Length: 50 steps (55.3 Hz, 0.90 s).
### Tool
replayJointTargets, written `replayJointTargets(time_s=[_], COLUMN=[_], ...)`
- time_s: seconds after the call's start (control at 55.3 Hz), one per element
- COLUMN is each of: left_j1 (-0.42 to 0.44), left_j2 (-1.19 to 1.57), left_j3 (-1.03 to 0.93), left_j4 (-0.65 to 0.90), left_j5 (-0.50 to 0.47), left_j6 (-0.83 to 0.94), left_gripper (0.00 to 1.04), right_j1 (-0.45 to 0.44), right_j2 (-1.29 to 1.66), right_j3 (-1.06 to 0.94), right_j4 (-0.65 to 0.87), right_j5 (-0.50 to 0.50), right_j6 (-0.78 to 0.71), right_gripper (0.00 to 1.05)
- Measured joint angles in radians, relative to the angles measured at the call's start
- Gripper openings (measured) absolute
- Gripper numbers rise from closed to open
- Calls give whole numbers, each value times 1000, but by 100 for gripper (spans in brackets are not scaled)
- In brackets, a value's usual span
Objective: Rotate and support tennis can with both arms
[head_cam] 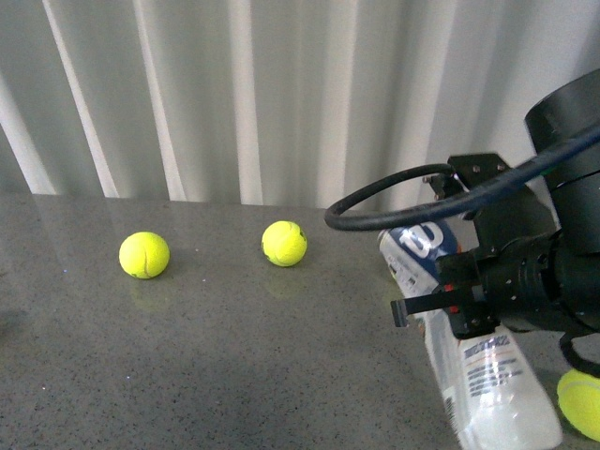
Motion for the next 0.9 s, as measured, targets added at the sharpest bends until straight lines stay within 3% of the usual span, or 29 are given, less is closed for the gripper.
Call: replayJointTargets(time_s=[0.199,0.434,0.543,0.688,0.905], left_j1=[0,0,0,0,0], left_j2=[0,0,0,0,0], left_j3=[0,0,0,0,0], left_j4=[0,0,0,0,0], left_j5=[0,0,0,0,0], left_j6=[0,0,0,0,0], left_gripper=[98,98,98,98,98], right_j1=[11,33,49,82,137], right_j2=[-85,-31,29,108,231], right_j3=[-90,-180,-181,-151,-36], right_j4=[174,401,478,474,436], right_j5=[37,-64,-109,-152,-182], right_j6=[-409,-940,-1118,-1211,-1207], right_gripper=[7,6,6,6,6])
